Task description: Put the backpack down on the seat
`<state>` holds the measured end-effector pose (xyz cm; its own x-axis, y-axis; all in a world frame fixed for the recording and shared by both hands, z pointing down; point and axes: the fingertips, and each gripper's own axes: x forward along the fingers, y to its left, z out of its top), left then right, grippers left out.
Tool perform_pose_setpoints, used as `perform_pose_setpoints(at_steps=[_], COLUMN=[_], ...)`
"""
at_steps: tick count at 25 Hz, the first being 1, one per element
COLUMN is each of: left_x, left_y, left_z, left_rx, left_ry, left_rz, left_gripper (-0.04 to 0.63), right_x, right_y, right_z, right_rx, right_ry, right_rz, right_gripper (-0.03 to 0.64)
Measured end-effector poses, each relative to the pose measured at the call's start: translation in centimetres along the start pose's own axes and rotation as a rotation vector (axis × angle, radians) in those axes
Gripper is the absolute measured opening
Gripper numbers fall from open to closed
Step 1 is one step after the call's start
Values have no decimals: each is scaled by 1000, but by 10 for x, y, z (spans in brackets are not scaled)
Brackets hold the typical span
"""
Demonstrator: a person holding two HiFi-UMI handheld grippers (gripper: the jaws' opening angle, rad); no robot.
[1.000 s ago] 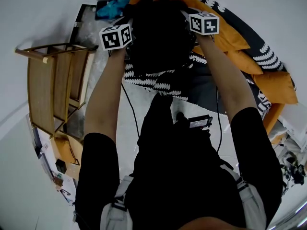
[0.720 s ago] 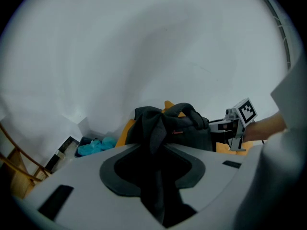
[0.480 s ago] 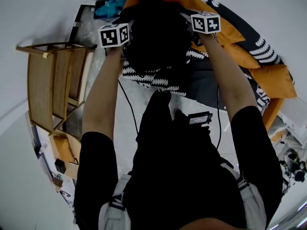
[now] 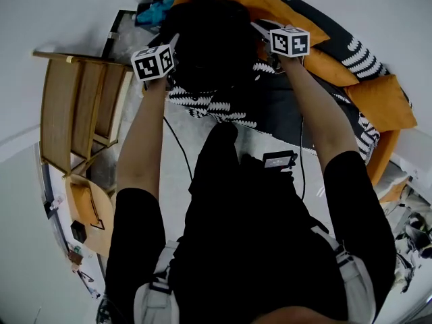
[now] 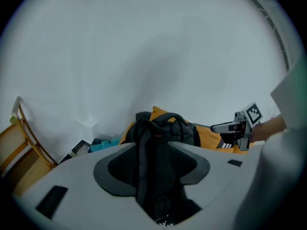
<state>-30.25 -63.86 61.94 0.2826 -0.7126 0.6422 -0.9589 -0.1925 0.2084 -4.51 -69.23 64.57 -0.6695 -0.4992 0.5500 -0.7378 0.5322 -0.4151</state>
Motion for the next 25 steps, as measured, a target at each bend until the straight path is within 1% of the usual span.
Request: perform_pose_setpoints(at_steps=[1, 3, 4, 7, 9, 13, 21, 23, 25], left_x=[-12, -43, -59, -109, -141, -194, -309, -335, -357], left_y=[-5, -19, -27, -55, -75, -116, -198, -216, -235], left_z=[1, 6, 8, 12, 12, 9, -16, -21, -27], left_rx=[-4, -7, -12, -30, -24, -1, 32, 45, 59], left_ry=[-34, -125, -170, -280, -340, -427, -567, -599, -624], left_rz=[5, 14, 14, 8, 5, -27, -101, -118, -129], left_gripper=[207, 121, 108, 62, 32, 15, 15, 15, 15], right_x=[-10, -37, -53, -103, -135, -198, -335, -367, -397], right_y=[6, 23, 32, 61, 78, 110, 186, 201, 212], right_z=[2, 9, 11, 14, 13, 12, -8, -13, -21], right_rx=[-6, -31, -52, -120, -153, -194, -253, -278, -286], right_ry=[-28, -97, -131, -210, -257, -364, -572, -616, -652], right_rz=[9, 25, 27, 35, 42, 62, 158, 167, 159], right_gripper=[104, 75, 57, 44, 43, 34, 32, 32, 32])
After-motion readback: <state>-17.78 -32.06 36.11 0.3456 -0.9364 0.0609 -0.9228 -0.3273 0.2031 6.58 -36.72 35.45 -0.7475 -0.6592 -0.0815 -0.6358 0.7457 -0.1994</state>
